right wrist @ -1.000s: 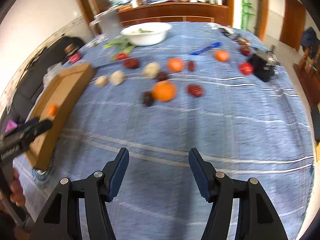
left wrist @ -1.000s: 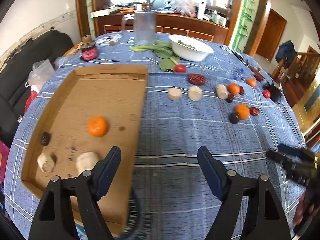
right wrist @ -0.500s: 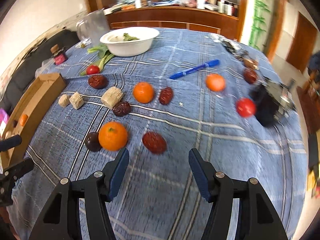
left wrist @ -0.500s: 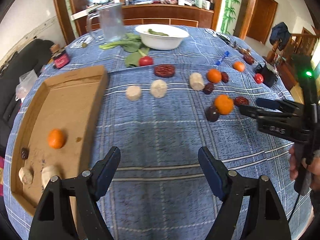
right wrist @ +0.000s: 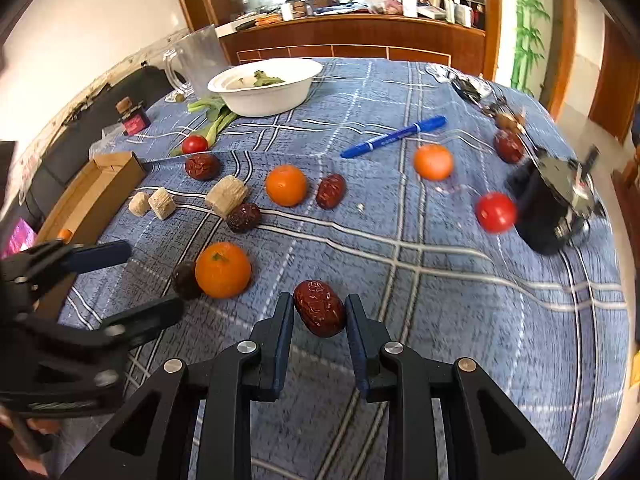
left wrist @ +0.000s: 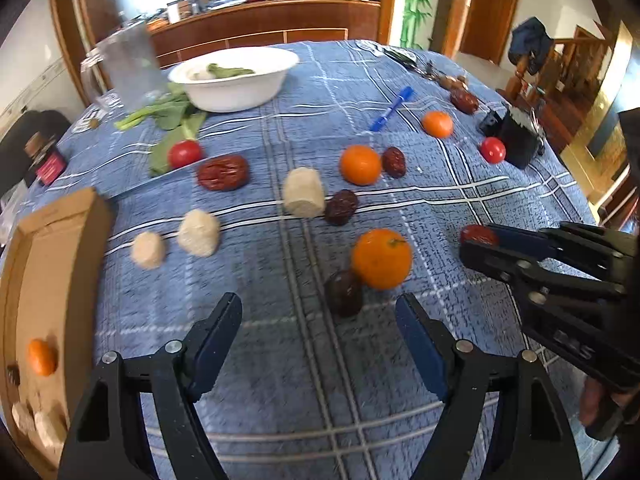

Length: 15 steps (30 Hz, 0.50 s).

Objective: Organize fruits
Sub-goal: 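Close the left tool on a dark date while the right tool lifts its date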

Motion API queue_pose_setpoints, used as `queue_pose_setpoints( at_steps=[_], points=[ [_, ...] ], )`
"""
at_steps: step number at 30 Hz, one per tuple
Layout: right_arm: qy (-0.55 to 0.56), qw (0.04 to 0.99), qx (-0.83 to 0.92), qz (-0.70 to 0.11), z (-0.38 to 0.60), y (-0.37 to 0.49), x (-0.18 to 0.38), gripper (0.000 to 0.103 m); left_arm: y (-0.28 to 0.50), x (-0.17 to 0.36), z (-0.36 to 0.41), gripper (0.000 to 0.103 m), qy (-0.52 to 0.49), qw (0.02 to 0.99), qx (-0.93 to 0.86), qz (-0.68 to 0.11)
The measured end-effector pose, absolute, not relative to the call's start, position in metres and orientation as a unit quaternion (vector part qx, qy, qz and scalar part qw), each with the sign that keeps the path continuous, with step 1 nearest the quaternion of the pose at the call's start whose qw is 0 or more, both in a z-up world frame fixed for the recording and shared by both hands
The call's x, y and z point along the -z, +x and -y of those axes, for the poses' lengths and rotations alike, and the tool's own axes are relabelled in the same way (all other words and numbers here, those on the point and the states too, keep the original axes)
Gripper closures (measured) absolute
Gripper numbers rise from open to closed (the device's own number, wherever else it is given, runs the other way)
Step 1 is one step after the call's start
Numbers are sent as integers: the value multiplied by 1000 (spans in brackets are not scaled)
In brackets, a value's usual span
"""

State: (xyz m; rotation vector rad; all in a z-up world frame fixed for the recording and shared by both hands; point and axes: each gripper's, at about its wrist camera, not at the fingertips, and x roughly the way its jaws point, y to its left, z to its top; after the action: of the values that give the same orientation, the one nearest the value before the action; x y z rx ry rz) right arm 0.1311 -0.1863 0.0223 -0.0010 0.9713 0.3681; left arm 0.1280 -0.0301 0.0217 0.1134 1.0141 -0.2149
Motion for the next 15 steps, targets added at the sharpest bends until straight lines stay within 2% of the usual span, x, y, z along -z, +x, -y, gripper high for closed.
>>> queue_pose_setpoints(
  at_steps=[1,3,4,15],
  points=[
    [3,868,-176,-465,188,130,-23,75,130,-18,33,41,58,867,108,-484],
    [13,869,-174,-463,192,127,-24,75,134,-10,36,75,58,857,128,-496],
    [16,869,-173,-463,193,126,-25,75,133,-10,37,83,61,863,129,-485],
    [33,873,-149,-464,192,99,-32,75,106,-18,12,84,21,862,162,-479]
  ],
)
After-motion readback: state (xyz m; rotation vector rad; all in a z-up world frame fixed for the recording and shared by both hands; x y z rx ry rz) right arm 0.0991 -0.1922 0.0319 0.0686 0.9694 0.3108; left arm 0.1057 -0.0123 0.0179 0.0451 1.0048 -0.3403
